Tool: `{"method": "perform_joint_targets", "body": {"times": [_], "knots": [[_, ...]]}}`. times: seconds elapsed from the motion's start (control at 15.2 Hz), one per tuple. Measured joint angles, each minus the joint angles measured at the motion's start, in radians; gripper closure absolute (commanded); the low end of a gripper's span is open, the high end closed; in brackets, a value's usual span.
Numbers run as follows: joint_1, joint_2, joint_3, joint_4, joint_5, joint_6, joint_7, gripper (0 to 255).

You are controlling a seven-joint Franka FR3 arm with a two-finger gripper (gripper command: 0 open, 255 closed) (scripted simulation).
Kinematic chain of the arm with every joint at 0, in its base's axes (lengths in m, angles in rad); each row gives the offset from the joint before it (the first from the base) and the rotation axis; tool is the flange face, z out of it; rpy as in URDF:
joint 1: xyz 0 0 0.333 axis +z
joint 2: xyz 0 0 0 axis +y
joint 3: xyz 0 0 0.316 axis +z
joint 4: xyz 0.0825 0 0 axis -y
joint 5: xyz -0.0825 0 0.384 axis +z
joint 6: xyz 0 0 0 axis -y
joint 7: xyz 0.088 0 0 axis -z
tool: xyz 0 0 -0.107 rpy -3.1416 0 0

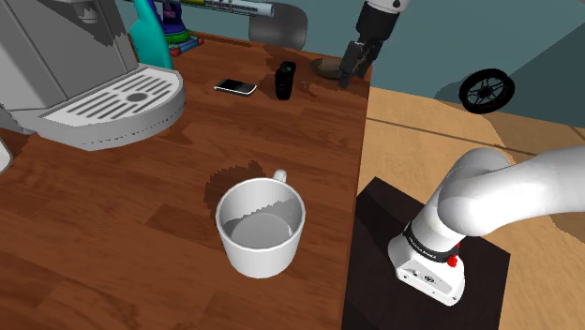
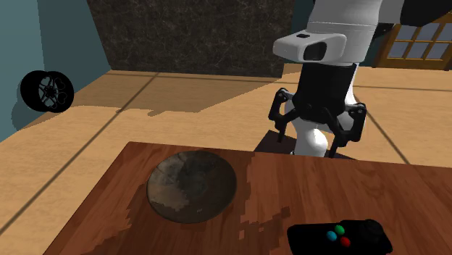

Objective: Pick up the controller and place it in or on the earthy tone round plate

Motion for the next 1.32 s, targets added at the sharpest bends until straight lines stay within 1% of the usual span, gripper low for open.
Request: {"method": "perform_joint_targets", "body": {"times": [0.07,0.13,0.26,0.53,0.59,0.79,0.99,1.12,1.32], "knots": [[0.0,0.0,0.0,0.0,0.0,0.0,0.0,0],[-0.007,0.012,0.018,0.012,0.008,0.001,0.035,0],[-0.034,0.056,0.068,0.041,0.027,0.016,0.16,0],[-0.103,0.182,0.194,0.163,0.059,0.019,0.482,0],[-0.125,0.23,0.22,0.213,0.058,0.016,0.561,0],[-0.179,0.346,0.301,0.315,0.048,0.023,0.809,0],[-0.224,0.466,0.36,0.448,0.019,-0.004,1.033,0],[-0.231,0.492,0.372,0.46,0.011,0.007,1.084,0],[-0.232,0.501,0.376,0.434,0.009,0.041,1.101,0]]}}
